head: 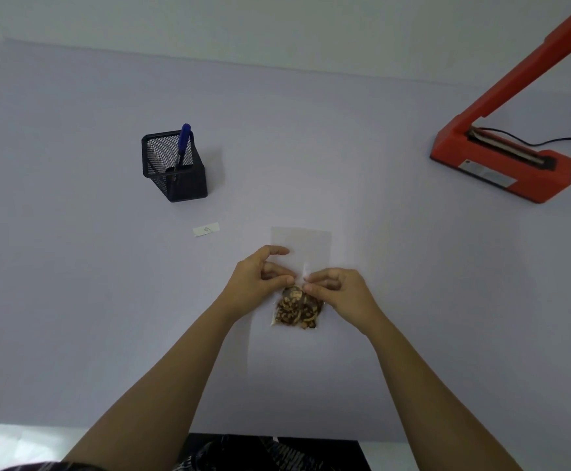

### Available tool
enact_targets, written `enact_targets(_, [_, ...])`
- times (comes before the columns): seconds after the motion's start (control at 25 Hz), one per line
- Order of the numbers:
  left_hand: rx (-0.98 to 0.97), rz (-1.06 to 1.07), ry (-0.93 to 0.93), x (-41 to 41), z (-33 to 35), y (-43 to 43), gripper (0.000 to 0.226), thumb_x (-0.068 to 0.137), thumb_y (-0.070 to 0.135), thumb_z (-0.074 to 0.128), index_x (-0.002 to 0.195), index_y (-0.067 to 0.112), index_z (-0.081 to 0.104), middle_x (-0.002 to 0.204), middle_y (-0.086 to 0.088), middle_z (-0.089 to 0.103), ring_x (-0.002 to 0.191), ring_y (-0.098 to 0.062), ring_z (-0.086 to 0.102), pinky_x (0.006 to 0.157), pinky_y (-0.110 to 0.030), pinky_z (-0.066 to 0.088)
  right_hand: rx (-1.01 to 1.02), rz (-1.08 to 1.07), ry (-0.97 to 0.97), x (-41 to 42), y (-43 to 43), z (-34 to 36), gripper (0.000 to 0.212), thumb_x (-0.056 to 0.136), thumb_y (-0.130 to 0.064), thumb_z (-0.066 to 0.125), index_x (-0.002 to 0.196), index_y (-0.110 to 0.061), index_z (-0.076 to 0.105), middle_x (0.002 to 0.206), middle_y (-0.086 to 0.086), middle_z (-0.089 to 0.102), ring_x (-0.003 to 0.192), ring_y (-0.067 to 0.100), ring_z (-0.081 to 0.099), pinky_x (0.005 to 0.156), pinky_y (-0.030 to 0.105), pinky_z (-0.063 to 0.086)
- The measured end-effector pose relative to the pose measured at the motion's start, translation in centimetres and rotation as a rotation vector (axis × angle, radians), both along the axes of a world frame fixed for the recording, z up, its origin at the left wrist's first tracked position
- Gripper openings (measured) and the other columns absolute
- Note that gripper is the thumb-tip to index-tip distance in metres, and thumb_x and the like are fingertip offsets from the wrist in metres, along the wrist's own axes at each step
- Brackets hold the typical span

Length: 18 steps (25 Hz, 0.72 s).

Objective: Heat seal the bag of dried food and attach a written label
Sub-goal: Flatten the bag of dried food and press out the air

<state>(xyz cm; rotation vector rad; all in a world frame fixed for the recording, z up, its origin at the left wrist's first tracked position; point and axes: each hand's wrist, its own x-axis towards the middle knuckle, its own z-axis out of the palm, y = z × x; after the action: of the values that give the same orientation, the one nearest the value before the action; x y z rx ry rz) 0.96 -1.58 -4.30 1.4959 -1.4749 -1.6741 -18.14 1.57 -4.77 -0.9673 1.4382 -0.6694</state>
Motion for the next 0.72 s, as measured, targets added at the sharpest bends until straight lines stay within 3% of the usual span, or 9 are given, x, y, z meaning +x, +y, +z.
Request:
enact_targets(0.2, [0.135, 0.045, 0.038, 1.1, -0.3, 1.3, 0.036, 0.078, 0.028, 0.073, 0.112, 0.022, 0.065, 0.096, 0.001, 0.075, 0.094, -0.009, 0.068, 0.09, -0.025, 0.049, -0.03, -0.039, -0.013, 0.0, 0.4, -0.3, 0.011, 0.074, -0.015, 0.076, 0.084, -0.018, 0.071, 0.079, 0.001, 0.074, 0.072, 0.005, 0.069, 0.068, 0.01, 0.051])
enact_targets(0.52, [0.169, 0.419, 0.041, -0.5, -0.8, 4.1, 0.012, 0.074, 0.014, 0.076, 0.086, 0.013, 0.073, 0.071, -0.003, 0.073, 0.072, -0.011, 0.068, 0.076, -0.028, 0.055, -0.033, -0.102, -0.013, -0.1, 0.6, -0.8, 0.01, 0.075, -0.014, 0.076, 0.083, -0.02, 0.072, 0.078, 0.001, 0.074, 0.075, 0.007, 0.07, 0.07, 0.014, 0.052])
enact_targets(0.72, [0.158, 0.398, -0.088, -1.4, -0.4, 3.4, 0.002, 0.077, 0.019, 0.068, 0.078, 0.02, 0.066, 0.071, 0.003, 0.065, 0.073, -0.014, 0.061, 0.071, -0.03, 0.051, -0.031, -0.064, -0.015, 0.2, 0.6, -0.8, 0.011, 0.075, -0.014, 0.075, 0.083, -0.02, 0.072, 0.078, -0.001, 0.074, 0.075, 0.005, 0.069, 0.071, 0.013, 0.051])
